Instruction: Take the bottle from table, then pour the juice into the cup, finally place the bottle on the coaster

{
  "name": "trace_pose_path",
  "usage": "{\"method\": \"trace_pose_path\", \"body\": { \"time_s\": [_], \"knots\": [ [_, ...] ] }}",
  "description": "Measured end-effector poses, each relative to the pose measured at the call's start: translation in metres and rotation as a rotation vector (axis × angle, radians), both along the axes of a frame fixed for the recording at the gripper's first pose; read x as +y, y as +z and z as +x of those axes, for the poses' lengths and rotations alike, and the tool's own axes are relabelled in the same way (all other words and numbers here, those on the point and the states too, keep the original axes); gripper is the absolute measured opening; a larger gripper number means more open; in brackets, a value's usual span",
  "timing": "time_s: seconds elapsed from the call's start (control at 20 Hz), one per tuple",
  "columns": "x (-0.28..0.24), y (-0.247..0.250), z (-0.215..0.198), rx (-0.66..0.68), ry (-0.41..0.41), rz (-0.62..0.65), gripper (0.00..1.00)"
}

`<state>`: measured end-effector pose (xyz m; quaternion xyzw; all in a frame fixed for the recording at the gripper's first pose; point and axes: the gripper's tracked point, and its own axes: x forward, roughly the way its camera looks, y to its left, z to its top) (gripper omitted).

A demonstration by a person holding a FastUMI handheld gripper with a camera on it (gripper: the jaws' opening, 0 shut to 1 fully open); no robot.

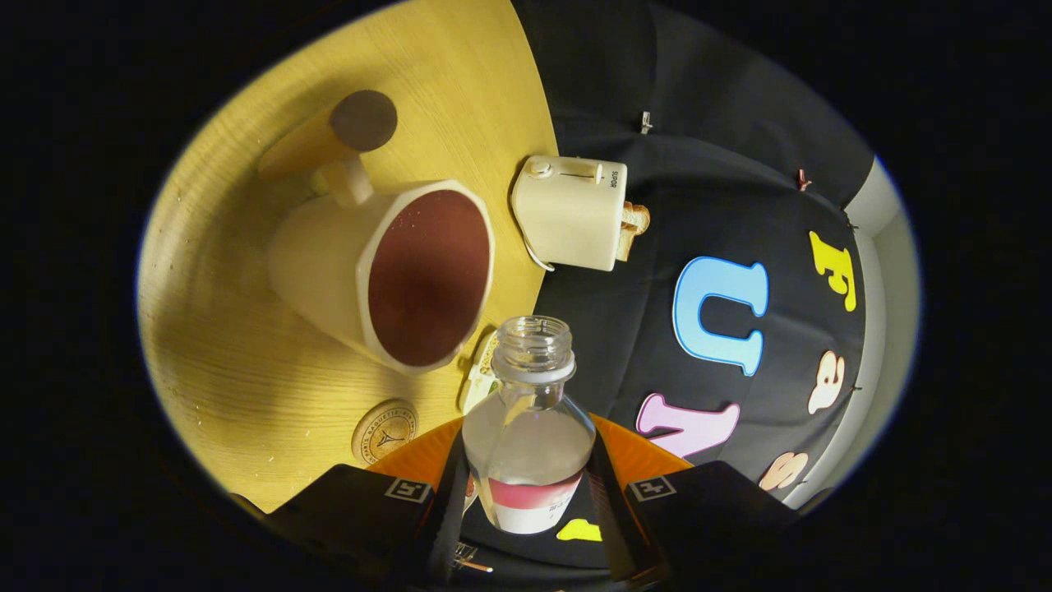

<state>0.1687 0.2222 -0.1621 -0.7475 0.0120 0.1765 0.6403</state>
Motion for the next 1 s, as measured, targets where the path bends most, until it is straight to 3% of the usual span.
{"method": "trace_pose_path", "body": {
  "time_s": [1.0],
  "knots": [
    [0.0014,0.0055,-0.0010,-0.023,0.102,-0.130,0.72]
  ]
}}
